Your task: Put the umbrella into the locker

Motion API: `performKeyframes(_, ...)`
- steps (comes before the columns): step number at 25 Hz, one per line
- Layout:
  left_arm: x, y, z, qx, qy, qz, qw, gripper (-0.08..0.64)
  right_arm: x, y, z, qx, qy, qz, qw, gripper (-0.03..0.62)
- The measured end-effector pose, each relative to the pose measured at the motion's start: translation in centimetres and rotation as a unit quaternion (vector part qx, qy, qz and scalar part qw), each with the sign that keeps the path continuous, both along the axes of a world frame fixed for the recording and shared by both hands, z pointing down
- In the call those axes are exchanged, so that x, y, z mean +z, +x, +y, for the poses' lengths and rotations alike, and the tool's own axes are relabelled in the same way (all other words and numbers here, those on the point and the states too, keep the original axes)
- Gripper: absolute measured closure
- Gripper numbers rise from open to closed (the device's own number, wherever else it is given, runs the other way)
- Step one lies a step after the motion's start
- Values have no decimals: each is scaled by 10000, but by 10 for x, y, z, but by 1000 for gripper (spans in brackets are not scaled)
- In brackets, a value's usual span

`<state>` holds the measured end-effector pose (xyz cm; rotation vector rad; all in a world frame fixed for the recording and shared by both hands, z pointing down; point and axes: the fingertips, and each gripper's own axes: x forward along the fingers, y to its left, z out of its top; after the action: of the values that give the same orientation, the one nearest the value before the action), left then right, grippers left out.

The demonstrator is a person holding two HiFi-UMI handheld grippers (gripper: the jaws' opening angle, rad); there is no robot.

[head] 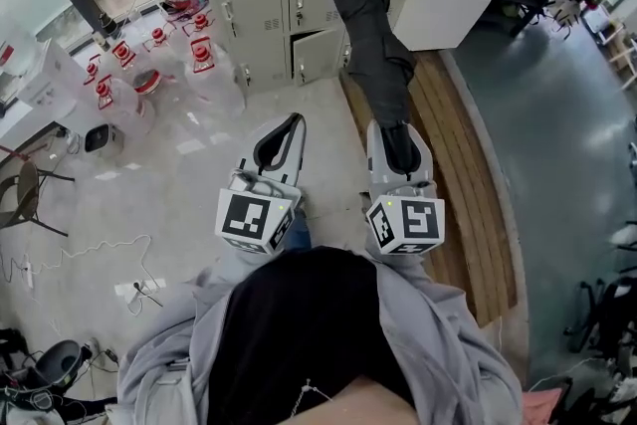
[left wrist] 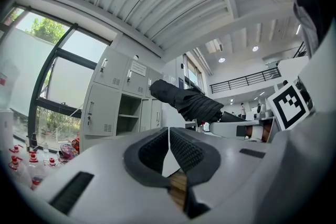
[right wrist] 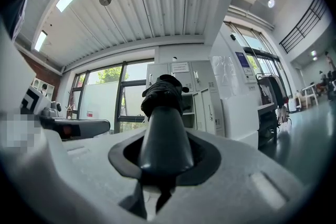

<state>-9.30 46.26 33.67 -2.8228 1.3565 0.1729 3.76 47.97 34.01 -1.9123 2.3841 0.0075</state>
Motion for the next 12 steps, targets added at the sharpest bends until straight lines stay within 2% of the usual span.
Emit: performKeyframes(12,-16,-6,-145,116,75,51,9999,546,-11,-9,-142,37,4,-113,9999,485)
